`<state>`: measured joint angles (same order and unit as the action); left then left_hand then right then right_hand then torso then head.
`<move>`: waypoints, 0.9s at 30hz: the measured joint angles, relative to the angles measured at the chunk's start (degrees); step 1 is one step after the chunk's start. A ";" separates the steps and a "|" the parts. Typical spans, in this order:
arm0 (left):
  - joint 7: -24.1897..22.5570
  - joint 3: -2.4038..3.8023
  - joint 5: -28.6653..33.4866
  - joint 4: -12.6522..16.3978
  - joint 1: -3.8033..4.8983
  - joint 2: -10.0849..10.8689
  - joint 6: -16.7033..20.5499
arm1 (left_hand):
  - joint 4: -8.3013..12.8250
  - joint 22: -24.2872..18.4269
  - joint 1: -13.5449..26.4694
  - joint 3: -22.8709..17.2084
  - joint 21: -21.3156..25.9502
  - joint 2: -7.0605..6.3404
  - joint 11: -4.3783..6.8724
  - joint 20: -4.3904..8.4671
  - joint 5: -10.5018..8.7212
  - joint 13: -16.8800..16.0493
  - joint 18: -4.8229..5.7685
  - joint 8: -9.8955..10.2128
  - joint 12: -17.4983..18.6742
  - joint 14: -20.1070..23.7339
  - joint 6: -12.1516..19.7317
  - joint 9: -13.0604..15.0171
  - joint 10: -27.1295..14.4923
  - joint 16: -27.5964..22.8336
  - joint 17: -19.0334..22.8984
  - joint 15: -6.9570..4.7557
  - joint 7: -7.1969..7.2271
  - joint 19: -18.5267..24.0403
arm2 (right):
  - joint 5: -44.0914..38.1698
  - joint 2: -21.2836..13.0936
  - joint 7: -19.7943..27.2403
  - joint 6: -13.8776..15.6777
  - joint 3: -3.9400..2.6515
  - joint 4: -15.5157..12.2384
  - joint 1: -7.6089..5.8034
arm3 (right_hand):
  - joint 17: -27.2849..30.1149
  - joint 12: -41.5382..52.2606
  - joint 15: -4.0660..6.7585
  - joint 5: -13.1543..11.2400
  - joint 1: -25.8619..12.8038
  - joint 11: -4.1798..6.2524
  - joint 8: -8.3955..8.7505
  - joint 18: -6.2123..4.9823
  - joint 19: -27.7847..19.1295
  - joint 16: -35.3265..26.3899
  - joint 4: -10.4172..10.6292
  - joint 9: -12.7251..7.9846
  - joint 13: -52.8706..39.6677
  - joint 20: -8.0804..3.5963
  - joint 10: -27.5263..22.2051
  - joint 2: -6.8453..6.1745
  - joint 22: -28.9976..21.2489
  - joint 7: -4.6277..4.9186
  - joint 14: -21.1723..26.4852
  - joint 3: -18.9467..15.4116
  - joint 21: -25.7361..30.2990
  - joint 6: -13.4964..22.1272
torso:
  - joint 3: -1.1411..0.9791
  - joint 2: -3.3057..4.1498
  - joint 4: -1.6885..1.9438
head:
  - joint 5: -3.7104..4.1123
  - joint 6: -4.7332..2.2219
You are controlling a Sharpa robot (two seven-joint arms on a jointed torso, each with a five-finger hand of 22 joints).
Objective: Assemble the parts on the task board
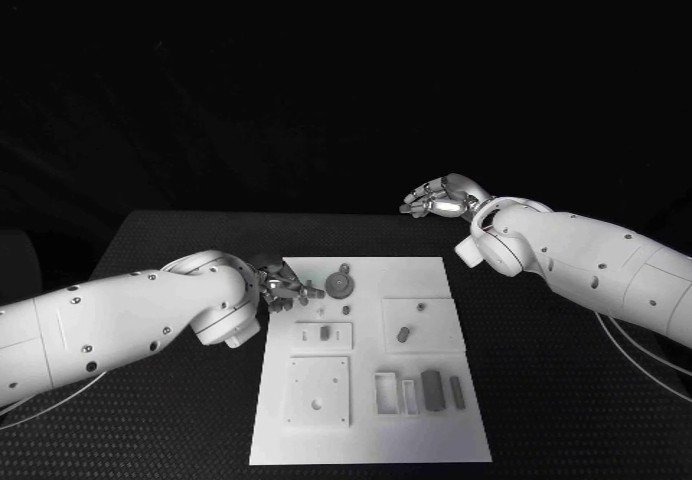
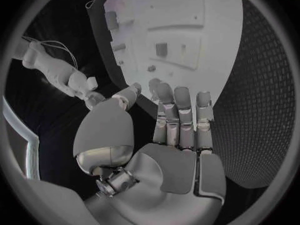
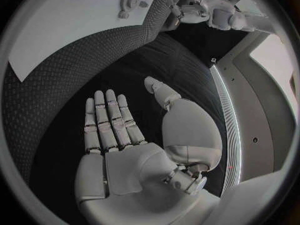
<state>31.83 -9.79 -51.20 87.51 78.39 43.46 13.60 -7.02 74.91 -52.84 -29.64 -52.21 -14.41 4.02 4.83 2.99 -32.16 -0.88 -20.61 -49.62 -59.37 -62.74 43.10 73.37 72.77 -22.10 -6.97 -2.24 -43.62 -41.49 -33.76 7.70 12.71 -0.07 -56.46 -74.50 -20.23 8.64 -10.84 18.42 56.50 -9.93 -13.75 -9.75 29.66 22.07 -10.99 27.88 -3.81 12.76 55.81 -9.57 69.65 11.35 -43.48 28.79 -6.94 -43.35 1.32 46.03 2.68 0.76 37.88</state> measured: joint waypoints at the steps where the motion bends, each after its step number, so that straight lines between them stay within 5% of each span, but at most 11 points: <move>1: -0.08 0.06 0.22 -0.29 0.16 -0.05 -0.09 | 0.18 0.00 -0.28 -0.01 0.16 0.28 -0.05 -0.03 0.00 0.08 0.01 0.02 0.21 0.15 0.15 0.00 -0.18 -0.18 0.08 0.15 -0.12 0.18 | 0.00 0.00 0.00 0.00 0.00 0.00 0.00 | 0.00 -0.05 0.00 0.00 0.00 0.00 0.00 0.00 0.00 0.00 0.00 0.00 0.00 0.00 0.00 0.00 0.00 0.00 0.00 0.00 0.00 0.00 | 0.00 0.00 -0.03 | 0.00 -0.15; 7: -1.46 0.30 2.75 -6.14 2.80 -2.46 -2.11 | 2.17 -0.80 -3.12 1.48 4.21 3.12 -2.12 -0.96 0.00 2.52 0.00 1.46 5.21 3.44 4.52 -0.75 -3.46 -4.77 2.18 3.44 -2.09 4.44 | 0.03 -0.02 0.01 -0.01 -0.01 0.06 0.30 | 0.00 -0.22 0.00 0.22 0.00 0.00 0.00 0.00 0.00 0.00 0.00 0.00 0.00 0.00 0.00 0.00 0.09 0.00 0.00 0.00 0.30 0.00 | 0.00 0.04 -0.16 | -0.14 -0.99; 12: -1.98 0.28 1.57 -9.99 3.01 -4.72 -3.36 | 1.98 -1.30 -3.48 1.78 6.01 3.48 -3.01 -1.25 0.00 3.86 0.00 2.68 8.17 4.83 6.61 -1.88 -4.48 -7.09 3.00 4.83 -3.12 5.45 | 0.05 -0.05 0.01 -0.04 0.00 0.10 0.38 | 0.00 -0.22 0.00 0.22 0.00 0.00 0.00 0.00 0.00 0.00 0.00 -0.05 -0.02 0.00 0.00 0.00 0.15 0.00 0.00 0.00 0.30 0.00 | -0.06 0.10 -0.26 | -0.32 -1.52; 16: -2.16 0.27 -0.79 -13.43 3.01 -6.71 -4.54 | 0.86 -1.38 -2.51 3.37 6.51 2.51 -3.01 -1.13 0.00 4.35 0.00 2.68 9.23 4.71 6.76 -2.34 -4.48 -7.73 3.20 5.34 -3.27 5.56 | 0.06 -0.02 0.00 -0.08 0.00 0.03 0.42 | 0.00 -0.22 0.01 0.22 0.00 0.00 0.00 0.00 0.00 0.00 0.00 -0.05 -0.05 0.00 0.00 0.00 0.25 0.00 -0.01 0.00 0.30 0.00 | -0.05 0.14 -0.26 | -0.32 -1.66; 19: -2.41 0.26 -2.52 -16.47 3.00 -8.71 -5.86 | -1.27 -1.61 -1.00 7.10 7.54 1.01 -3.33 -1.25 0.01 4.87 0.00 3.05 10.73 5.02 7.41 -2.95 -4.79 -8.83 3.41 5.65 -3.49 6.27 | 0.06 0.08 -0.02 -0.09 0.00 0.01 0.45 | 0.00 -0.25 0.01 0.22 0.00 0.00 0.00 0.00 0.00 0.00 0.00 -0.09 -0.05 0.00 0.00 0.00 0.25 0.00 -0.01 0.00 0.30 0.00 | -0.04 0.14 -0.22 | -0.36 -1.72; 27: -2.61 0.18 -7.03 -21.36 2.71 -11.98 -9.31 | -7.52 -1.22 -4.36 12.68 8.67 1.79 -3.86 -1.25 0.01 5.28 0.00 4.46 13.10 5.31 8.14 -4.55 -4.30 -9.95 3.28 5.95 -3.76 6.27 | 0.07 0.33 -0.02 -0.04 0.00 0.06 0.44 | -0.01 -0.45 0.01 0.66 0.00 0.00 0.00 0.00 0.00 -0.22 0.25 -0.17 -0.05 0.00 0.00 0.00 0.44 0.00 -0.01 -0.25 0.52 0.00 | -0.01 0.15 -0.23 | -0.55 -1.92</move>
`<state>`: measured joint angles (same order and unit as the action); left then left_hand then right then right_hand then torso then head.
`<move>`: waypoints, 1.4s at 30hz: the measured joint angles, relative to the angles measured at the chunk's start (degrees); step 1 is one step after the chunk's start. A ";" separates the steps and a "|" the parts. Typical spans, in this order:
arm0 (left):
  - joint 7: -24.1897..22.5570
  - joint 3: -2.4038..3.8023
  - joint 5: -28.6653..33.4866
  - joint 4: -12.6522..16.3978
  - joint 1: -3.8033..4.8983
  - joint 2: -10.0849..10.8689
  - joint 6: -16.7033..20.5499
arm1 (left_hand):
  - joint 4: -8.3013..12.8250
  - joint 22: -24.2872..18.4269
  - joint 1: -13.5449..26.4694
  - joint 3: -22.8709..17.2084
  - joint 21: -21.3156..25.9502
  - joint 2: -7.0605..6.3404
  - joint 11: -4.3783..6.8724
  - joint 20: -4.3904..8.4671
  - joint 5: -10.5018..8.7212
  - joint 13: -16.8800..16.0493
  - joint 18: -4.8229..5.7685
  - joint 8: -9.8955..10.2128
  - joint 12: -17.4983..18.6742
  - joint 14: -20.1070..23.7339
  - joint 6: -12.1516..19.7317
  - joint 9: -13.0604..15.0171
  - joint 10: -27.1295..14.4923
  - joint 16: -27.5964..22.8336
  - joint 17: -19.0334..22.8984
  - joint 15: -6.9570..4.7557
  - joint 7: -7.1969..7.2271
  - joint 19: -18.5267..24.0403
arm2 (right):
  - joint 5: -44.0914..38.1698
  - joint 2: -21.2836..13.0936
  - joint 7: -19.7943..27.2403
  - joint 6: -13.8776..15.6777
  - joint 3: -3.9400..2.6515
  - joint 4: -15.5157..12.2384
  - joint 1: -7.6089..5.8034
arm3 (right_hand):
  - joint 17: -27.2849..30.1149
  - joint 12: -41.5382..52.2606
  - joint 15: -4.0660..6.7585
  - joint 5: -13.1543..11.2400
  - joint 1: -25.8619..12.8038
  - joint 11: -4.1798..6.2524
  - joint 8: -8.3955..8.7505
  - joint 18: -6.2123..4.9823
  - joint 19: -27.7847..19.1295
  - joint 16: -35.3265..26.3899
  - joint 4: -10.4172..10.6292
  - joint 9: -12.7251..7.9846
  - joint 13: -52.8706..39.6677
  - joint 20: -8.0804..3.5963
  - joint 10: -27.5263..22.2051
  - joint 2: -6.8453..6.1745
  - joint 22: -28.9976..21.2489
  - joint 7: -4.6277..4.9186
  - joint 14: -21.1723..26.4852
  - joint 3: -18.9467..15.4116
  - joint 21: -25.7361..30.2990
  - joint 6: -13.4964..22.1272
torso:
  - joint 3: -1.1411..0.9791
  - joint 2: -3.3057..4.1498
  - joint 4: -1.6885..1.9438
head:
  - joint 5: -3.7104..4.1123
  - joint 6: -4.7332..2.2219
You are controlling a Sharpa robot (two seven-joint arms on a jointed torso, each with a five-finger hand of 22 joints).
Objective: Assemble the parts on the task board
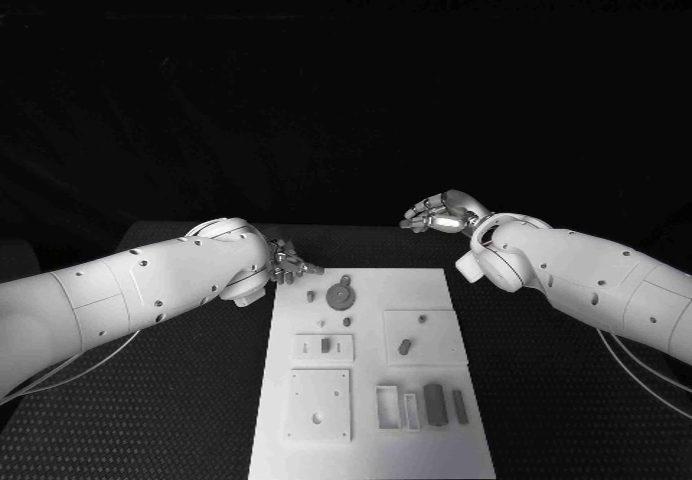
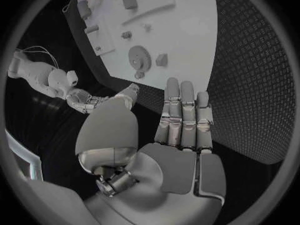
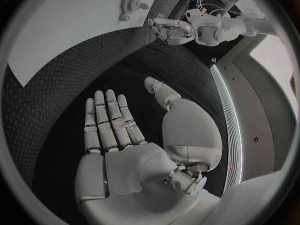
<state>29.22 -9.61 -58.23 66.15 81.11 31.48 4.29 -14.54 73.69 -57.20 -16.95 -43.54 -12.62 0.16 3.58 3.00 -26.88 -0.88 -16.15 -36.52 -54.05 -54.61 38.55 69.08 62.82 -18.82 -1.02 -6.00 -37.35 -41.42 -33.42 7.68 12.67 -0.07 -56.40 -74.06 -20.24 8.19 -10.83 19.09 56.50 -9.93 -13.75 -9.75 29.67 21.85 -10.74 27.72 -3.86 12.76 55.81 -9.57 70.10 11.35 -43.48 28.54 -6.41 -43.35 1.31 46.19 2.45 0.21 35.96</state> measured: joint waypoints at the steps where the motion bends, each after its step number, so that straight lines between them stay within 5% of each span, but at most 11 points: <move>1: 0.00 0.00 -0.35 -0.33 -0.08 -0.15 -0.27 | -1.03 0.17 -1.34 1.03 0.18 0.61 0.00 0.00 0.00 -0.06 0.00 0.00 0.17 0.00 0.00 -0.15 0.00 -0.21 -0.12 0.00 0.00 0.00 | 0.00 -0.01 0.00 0.01 0.00 0.00 0.00 | 0.00 0.00 0.00 0.00 0.00 0.00 0.00 0.00 0.00 0.00 0.00 0.00 0.00 0.00 0.00 0.00 0.00 0.00 0.00 0.00 0.00 0.00 | 0.01 0.00 0.00 | -0.01 -0.01; 6: -0.06 -0.03 -1.63 -2.33 -0.41 -0.89 -1.67 | -2.10 0.43 -3.06 3.30 0.29 2.01 0.00 0.00 0.00 -0.32 0.00 0.00 0.37 0.00 0.00 -0.39 0.00 -0.21 -0.34 0.00 0.00 0.00 | 0.00 -0.04 0.02 0.04 0.00 0.00 0.00 | 0.00 0.00 0.00 0.00 0.00 0.00 0.00 0.00 0.00 0.00 0.00 0.00 0.00 0.00 0.00 0.00 0.00 0.00 0.00 0.00 0.00 0.00 | 0.03 0.00 0.02 | 0.02 0.15; 9: -0.23 -0.20 -2.03 -3.36 -0.41 -1.26 -2.50 | -2.04 0.67 -4.65 5.03 0.61 3.61 0.18 0.00 2.67 -0.56 0.00 0.00 0.37 -0.21 -0.51 -0.45 0.59 -0.21 -0.57 0.21 0.15 0.00 | 0.00 -0.04 0.02 0.05 0.00 0.00 0.00 | 0.00 0.00 0.00 0.00 0.00 0.00 0.00 0.00 0.00 0.00 0.00 0.00 0.00 0.00 0.00 0.00 0.06 0.00 0.00 0.00 0.00 0.00 | 0.03 -0.02 0.04 | 0.12 0.23; 16: -1.30 -0.63 -1.18 -4.18 -1.25 -2.16 -3.47 | -2.05 0.95 -7.06 7.55 1.34 6.01 0.35 0.00 3.60 -0.86 0.00 0.00 0.92 -0.21 -1.25 -0.79 0.76 -0.67 -0.76 0.21 0.28 -0.01 | -0.06 0.19 0.04 0.06 -0.01 0.01 0.00 | 0.00 -0.22 0.00 0.00 0.00 -0.21 0.00 0.00 0.00 0.00 0.00 -0.05 0.00 0.00 0.21 0.00 0.16 0.00 0.00 0.00 0.23 0.00 | 0.03 -0.05 0.07 | 0.21 0.33; 27: -2.05 -0.62 0.43 -4.78 -1.75 -2.65 -4.23 | -2.20 1.20 -7.40 9.18 1.63 7.30 0.55 0.00 4.30 -1.21 0.00 -0.29 0.92 -0.44 -2.21 -1.05 0.95 -0.67 -1.10 -0.01 0.67 -0.44 | -0.09 0.33 0.05 0.06 0.01 0.05 0.04 | 0.05 -0.22 0.00 0.27 0.00 -0.21 -0.21 0.00 0.00 0.00 0.23 -0.10 0.01 0.00 0.21 0.00 0.31 0.00 0.00 -0.23 0.23 0.00 | 0.01 -0.09 0.02 | 0.25 0.40; 36: -1.92 -0.61 1.11 -4.62 -1.91 -2.51 -5.22 | -1.96 1.26 -7.97 10.51 2.51 7.88 0.75 -0.01 15.74 -1.82 0.00 -0.49 1.25 -0.43 -3.13 -1.25 1.16 -0.67 -1.69 -0.01 0.79 -0.86 | -0.09 0.30 0.05 0.06 0.00 0.05 0.04 | 0.04 -0.44 0.00 0.51 0.00 -0.21 -0.21 0.00 0.00 0.00 0.23 -0.15 0.01 0.00 0.21 0.00 0.46 -0.21 -0.01 -0.23 0.44 0.20 | 0.00 -0.09 0.08 | 0.29 0.52; 42: -1.85 -0.54 2.62 -4.72 -2.05 -2.60 -6.39 | -1.88 1.29 -9.97 10.92 2.95 7.47 0.75 0.00 20.21 -2.15 -0.02 -0.73 1.25 -0.43 -3.13 -1.21 1.16 -0.67 -1.92 -0.01 0.79 -0.86 | -0.08 0.35 0.05 0.06 0.00 0.07 0.06 | 0.04 -0.56 0.00 0.89 0.00 -0.21 -0.21 0.00 0.21 0.00 0.23 -0.18 0.01 -0.21 0.21 0.00 0.61 -0.20 0.00 -0.23 0.70 0.20 | 0.00 -0.07 0.08 | 0.26 0.63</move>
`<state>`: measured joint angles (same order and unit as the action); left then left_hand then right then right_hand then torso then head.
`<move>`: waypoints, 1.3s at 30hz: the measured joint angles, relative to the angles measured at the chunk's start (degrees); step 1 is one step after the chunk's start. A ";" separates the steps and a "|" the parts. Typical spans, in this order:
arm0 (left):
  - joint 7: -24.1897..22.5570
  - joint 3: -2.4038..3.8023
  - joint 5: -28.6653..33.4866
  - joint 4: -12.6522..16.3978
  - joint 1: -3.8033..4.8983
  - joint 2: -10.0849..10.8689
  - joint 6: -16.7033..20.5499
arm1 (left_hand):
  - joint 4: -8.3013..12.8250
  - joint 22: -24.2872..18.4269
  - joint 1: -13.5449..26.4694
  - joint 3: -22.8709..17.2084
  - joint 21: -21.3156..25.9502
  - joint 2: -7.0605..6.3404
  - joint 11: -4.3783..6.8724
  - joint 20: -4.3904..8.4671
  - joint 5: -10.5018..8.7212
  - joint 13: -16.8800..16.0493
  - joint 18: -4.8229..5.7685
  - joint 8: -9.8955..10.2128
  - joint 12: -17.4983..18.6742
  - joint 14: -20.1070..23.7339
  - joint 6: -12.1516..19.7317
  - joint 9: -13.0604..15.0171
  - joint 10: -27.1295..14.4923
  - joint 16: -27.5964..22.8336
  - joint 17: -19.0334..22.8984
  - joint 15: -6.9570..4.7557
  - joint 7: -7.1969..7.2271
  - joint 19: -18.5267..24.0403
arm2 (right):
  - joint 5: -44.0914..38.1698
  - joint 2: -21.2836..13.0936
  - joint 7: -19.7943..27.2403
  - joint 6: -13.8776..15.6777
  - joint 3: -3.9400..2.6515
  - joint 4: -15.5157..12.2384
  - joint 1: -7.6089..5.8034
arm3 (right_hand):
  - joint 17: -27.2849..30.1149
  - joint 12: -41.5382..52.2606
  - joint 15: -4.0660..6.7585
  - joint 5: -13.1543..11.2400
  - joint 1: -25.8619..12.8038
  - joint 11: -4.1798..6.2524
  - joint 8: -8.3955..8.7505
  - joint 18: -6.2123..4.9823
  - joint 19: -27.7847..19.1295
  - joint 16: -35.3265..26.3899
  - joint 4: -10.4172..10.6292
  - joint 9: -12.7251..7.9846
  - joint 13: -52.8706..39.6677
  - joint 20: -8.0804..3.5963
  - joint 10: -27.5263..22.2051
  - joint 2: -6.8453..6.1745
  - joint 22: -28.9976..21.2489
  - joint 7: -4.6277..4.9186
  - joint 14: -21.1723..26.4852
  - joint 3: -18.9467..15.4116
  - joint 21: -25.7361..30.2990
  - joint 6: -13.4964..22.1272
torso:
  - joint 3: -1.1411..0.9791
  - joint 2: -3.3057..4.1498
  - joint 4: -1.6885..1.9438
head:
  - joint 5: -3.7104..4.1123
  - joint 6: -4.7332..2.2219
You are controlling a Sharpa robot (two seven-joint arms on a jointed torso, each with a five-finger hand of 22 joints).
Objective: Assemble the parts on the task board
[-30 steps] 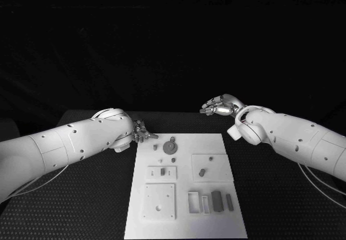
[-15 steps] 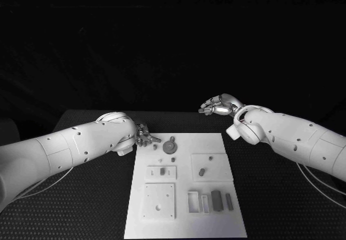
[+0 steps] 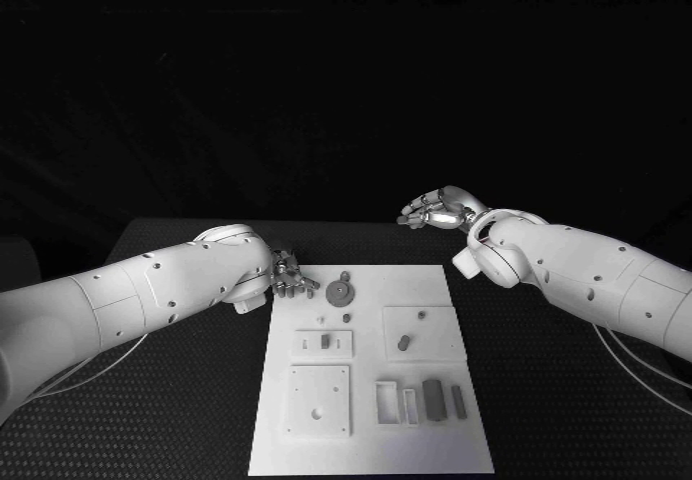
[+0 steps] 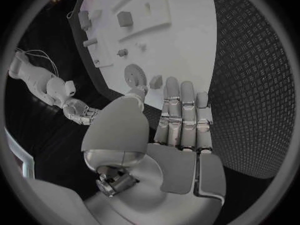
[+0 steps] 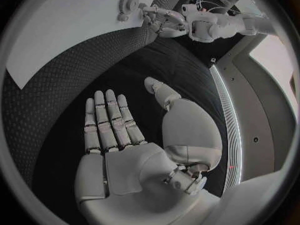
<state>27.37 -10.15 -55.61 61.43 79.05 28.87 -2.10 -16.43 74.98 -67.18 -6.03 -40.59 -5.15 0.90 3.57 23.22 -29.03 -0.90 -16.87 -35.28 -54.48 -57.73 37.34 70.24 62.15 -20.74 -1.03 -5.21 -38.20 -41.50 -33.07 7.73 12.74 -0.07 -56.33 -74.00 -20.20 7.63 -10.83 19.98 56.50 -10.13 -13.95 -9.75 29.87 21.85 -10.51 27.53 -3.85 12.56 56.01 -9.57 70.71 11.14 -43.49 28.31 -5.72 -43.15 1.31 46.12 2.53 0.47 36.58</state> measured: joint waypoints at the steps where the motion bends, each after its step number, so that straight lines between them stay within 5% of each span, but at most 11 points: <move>1: 0.02 0.00 0.24 -0.05 -0.01 -0.02 -0.08 | 0.08 0.00 -0.15 0.23 0.00 -0.05 0.00 0.00 0.43 -0.04 0.00 0.00 0.00 0.00 0.00 0.03 0.00 0.00 -0.02 0.00 0.00 0.00 | 0.00 0.00 0.00 0.00 0.00 0.01 0.01 | 0.00 -0.11 0.00 0.21 0.00 0.00 0.00 0.00 0.00 0.00 0.00 -0.03 0.00 0.00 0.00 0.00 0.00 0.00 0.00 0.00 0.00 0.00 | 0.00 0.00 0.00 | -0.01 0.01; 7: 0.16 0.09 1.46 -0.48 -0.03 -0.10 -0.11 | -0.07 0.00 -0.39 0.39 0.00 -0.29 -0.21 0.00 1.20 -0.11 -0.08 0.00 0.00 0.00 0.00 0.09 -0.21 0.00 -0.02 0.00 0.00 0.00 | 0.01 0.00 0.00 0.00 0.00 0.03 0.04 | 0.00 -0.11 0.00 0.21 0.00 0.00 0.00 0.00 0.00 0.00 0.00 -0.03 0.00 0.00 0.00 0.00 0.06 0.00 0.00 0.00 0.00 0.00 | 0.00 0.01 -0.01 | 0.01 0.05; 18: 0.41 0.13 2.64 -0.61 0.03 -0.18 -0.14 | 0.37 -0.02 -2.89 1.21 -0.01 -0.17 0.15 0.11 6.47 -1.59 -0.09 -2.63 -1.37 -0.04 -1.24 1.47 0.15 0.84 -1.14 -0.05 0.82 -0.14 | 0.01 0.09 0.00 0.00 0.00 0.17 0.13 | -0.01 -0.11 0.00 0.44 0.00 -0.02 0.00 0.00 0.00 0.00 0.00 -0.08 0.00 0.00 0.02 0.00 0.13 0.00 0.00 0.00 0.20 0.00 | 0.00 0.02 -0.03 | 0.13 0.19; 28: 0.61 0.14 3.02 -0.66 -0.02 -0.17 -0.14 | 0.09 -0.03 -4.59 2.27 -1.13 0.33 1.56 0.21 8.52 -3.98 0.50 -6.75 -5.36 -1.42 -2.46 2.88 1.13 4.23 -2.97 -1.43 2.04 -1.63 | 0.05 0.13 0.05 0.00 0.00 0.24 0.34 | -0.01 -0.11 0.00 0.66 0.00 -0.20 -0.20 0.00 0.00 0.00 0.00 -0.08 -0.05 0.00 0.20 0.00 0.26 0.00 0.00 0.00 0.20 0.00 | -0.01 0.02 -0.02 | 0.30 0.27; 39: 0.88 0.12 2.97 -0.59 -0.02 -0.28 -0.25 | 0.10 -0.03 -4.59 2.58 -1.56 0.33 1.56 0.21 8.62 -4.47 0.54 -7.71 -6.17 -1.63 -2.45 3.02 1.13 4.87 -3.24 -1.63 2.04 -1.64 | 0.06 0.20 0.07 0.02 0.00 0.25 0.37 | -0.01 -0.33 0.00 0.88 0.00 -0.20 -0.19 0.00 0.00 0.00 0.00 -0.13 -0.04 0.00 0.20 0.00 0.31 0.00 0.00 0.00 0.41 0.00 | 0.00 0.02 0.02 | 0.24 0.40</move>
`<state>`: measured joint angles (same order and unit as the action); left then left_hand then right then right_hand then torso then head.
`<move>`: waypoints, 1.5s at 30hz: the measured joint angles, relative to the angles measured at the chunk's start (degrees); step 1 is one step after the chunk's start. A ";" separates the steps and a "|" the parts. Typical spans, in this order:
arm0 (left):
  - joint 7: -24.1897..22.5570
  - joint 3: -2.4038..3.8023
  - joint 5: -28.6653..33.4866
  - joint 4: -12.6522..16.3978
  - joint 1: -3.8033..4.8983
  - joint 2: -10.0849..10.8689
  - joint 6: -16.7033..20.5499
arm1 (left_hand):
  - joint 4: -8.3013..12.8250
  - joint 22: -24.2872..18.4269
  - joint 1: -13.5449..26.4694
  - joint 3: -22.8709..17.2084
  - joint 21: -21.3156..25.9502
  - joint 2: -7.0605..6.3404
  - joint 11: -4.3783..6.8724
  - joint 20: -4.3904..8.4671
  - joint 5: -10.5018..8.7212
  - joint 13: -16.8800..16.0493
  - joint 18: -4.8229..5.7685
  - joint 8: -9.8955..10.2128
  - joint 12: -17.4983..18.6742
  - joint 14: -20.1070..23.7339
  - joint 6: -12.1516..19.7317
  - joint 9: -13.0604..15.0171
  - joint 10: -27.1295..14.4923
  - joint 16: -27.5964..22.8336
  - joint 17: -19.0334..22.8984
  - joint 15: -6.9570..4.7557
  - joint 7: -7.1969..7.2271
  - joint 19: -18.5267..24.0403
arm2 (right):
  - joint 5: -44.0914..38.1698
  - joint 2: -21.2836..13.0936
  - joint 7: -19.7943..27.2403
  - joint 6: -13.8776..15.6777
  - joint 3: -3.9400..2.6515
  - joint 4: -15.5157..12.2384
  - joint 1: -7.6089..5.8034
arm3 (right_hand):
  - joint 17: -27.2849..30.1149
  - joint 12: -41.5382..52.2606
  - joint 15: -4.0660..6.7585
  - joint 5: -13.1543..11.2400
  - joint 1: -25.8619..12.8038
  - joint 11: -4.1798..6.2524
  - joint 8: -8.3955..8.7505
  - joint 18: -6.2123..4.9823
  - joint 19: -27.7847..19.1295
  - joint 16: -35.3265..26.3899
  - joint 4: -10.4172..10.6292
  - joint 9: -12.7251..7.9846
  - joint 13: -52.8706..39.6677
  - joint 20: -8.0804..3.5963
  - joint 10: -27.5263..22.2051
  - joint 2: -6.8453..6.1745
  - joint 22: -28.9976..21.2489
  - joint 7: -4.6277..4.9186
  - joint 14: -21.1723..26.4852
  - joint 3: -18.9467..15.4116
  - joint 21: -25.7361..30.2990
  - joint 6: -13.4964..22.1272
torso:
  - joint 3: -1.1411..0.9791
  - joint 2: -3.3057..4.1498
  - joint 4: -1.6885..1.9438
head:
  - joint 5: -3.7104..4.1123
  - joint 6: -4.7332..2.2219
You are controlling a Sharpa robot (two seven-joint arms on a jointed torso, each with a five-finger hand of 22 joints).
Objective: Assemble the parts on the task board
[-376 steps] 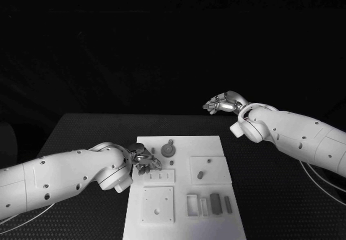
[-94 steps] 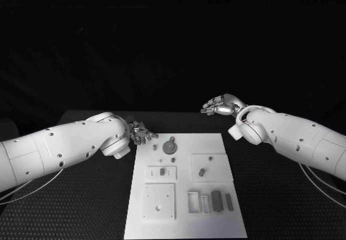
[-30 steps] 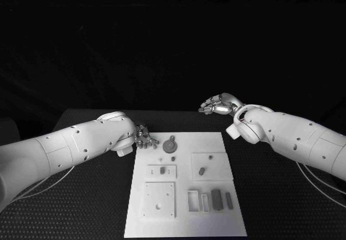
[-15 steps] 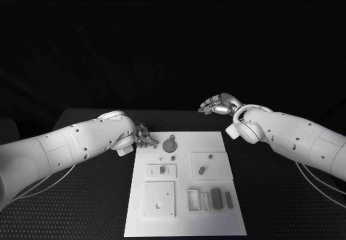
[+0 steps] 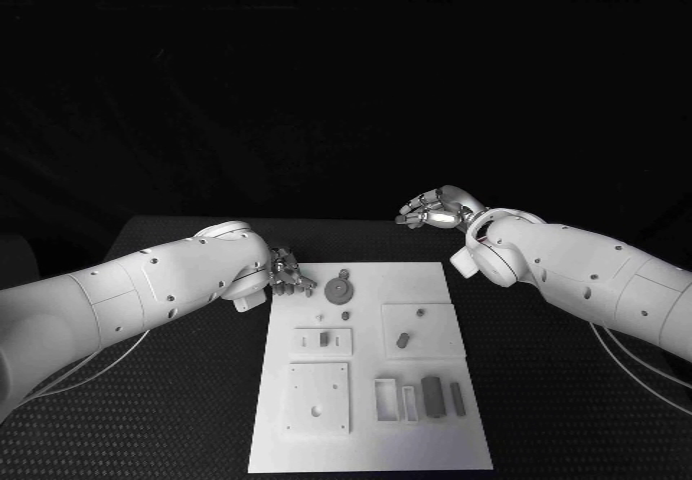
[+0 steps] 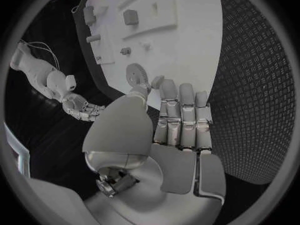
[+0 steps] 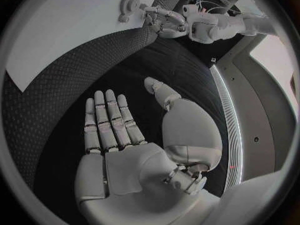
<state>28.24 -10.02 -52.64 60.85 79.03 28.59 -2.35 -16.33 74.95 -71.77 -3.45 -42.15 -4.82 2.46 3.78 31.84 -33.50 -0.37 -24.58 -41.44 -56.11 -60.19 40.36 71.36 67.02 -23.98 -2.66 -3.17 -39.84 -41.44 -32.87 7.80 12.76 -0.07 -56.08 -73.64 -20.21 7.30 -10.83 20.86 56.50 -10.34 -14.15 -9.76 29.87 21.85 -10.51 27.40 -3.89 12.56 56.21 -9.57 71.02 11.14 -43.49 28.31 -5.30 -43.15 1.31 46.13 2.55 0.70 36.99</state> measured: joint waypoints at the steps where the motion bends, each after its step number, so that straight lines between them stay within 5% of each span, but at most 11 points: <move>1: 0.05 0.00 -0.02 0.01 0.00 -0.02 -0.02 | 0.02 0.00 -0.37 0.02 -0.23 -0.02 0.00 0.00 -0.40 -0.01 0.01 -0.23 -0.05 0.00 0.00 0.00 0.00 0.00 0.00 0.00 0.00 0.00 | 0.00 0.00 0.00 0.00 0.00 -0.02 0.00 | 0.00 0.00 0.00 0.00 0.00 0.00 0.00 0.01 0.00 0.00 0.00 0.00 0.00 0.00 0.00 0.00 0.00 0.00 0.00 0.00 0.00 0.00 | 0.00 0.00 0.00 | -0.05 0.00; 16: 0.37 0.09 -0.91 -0.36 -0.17 -0.26 -0.26 | -0.02 -0.01 -0.70 0.34 -0.66 0.06 0.19 0.06 -1.28 -0.05 -0.85 -0.67 -0.26 0.21 0.01 -0.05 -0.20 0.22 0.01 -0.21 0.00 -0.35 | 0.00 0.05 0.04 0.01 0.00 -0.07 0.01 | 0.00 0.00 0.00 0.00 0.00 0.00 0.01 0.60 0.00 0.00 0.00 -0.05 0.00 0.00 0.00 0.00 0.06 0.00 0.00 0.00 0.00 0.00 | 0.01 -0.02 -0.03 | -0.04 0.30; 26: 0.47 0.14 -1.84 -0.62 -0.29 -0.52 -0.38 | -0.18 -0.01 -0.69 0.49 -1.11 0.06 0.19 0.11 -1.56 -0.04 -0.01 -0.67 -0.26 0.21 0.01 -0.28 -0.20 0.22 0.02 -0.21 0.01 -0.53 | 0.01 0.08 0.05 0.02 0.00 -0.05 0.01 | 0.00 0.00 0.00 0.00 0.00 0.00 0.01 0.56 0.00 0.00 0.00 -0.04 0.01 0.00 0.00 0.00 0.18 0.00 0.00 0.00 0.14 0.00 | 0.02 -0.02 -0.08 | -0.04 0.24; 32: 0.41 0.18 -1.97 -0.47 -0.32 -0.27 -0.50 | -0.09 -0.02 -0.69 0.40 -1.12 0.06 0.17 0.19 -1.56 0.29 -0.86 -0.65 -0.26 0.21 0.53 -0.76 -0.65 0.22 0.27 -0.21 -0.09 -0.60 | 0.01 0.06 0.07 0.03 0.00 -0.05 0.01 | -0.01 0.00 0.00 0.00 0.00 0.00 0.01 0.54 0.00 0.00 0.00 -0.04 0.01 0.00 0.00 0.00 0.17 0.00 0.00 0.00 0.22 0.00 | 0.02 -0.01 -0.07 | -0.04 0.29; 42: -0.04 0.25 -1.73 -0.13 -0.36 0.28 -0.65 | 0.70 -0.02 -3.12 -0.86 -1.13 1.63 -0.12 -0.10 0.84 0.95 -0.86 1.80 0.18 0.56 1.38 -1.65 -0.93 -0.02 0.71 0.14 -0.54 0.14 | 0.02 -0.06 0.09 0.07 0.00 -0.05 0.01 | -0.01 0.00 0.00 0.00 0.00 0.00 0.01 0.52 0.00 0.00 0.00 -0.09 0.01 0.00 0.00 0.00 0.22 0.00 0.00 0.00 0.22 0.00 | 0.02 -0.02 -0.03 | -0.08 0.34; 45: -0.22 0.28 -1.43 -0.06 -0.33 0.40 -0.75 | 0.75 -0.02 -4.48 -3.09 -1.13 1.47 -0.35 -0.20 0.16 1.12 -0.70 2.73 0.42 0.66 1.56 -2.08 -1.12 -0.02 0.85 0.23 -0.71 0.24 | 0.02 -0.07 0.10 0.09 0.00 -0.05 0.01 | -0.01 -0.22 0.00 0.00 0.00 0.00 0.01 0.52 0.00 0.00 0.00 -0.09 0.01 0.00 0.00 0.00 0.23 0.00 0.00 0.00 0.22 0.00 | 0.03 -0.02 -0.03 | -0.11 0.34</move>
<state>28.02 -9.74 -54.08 60.79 78.70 28.99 -3.09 -15.57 74.93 -76.24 -6.54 -43.28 -3.35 2.11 3.58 32.00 -32.38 -1.06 -21.85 -41.03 -55.46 -58.63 38.27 70.24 67.00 -23.13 -2.43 -3.89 -39.60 -41.42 -32.94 7.90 12.84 -0.07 -56.13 -73.62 -20.22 7.08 -10.83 20.86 56.50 -10.33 -14.13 -9.24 29.87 21.85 -10.51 27.32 -3.88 12.56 56.21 -9.57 71.25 11.14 -43.49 28.31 -5.09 -43.15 1.34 46.12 2.52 0.59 37.33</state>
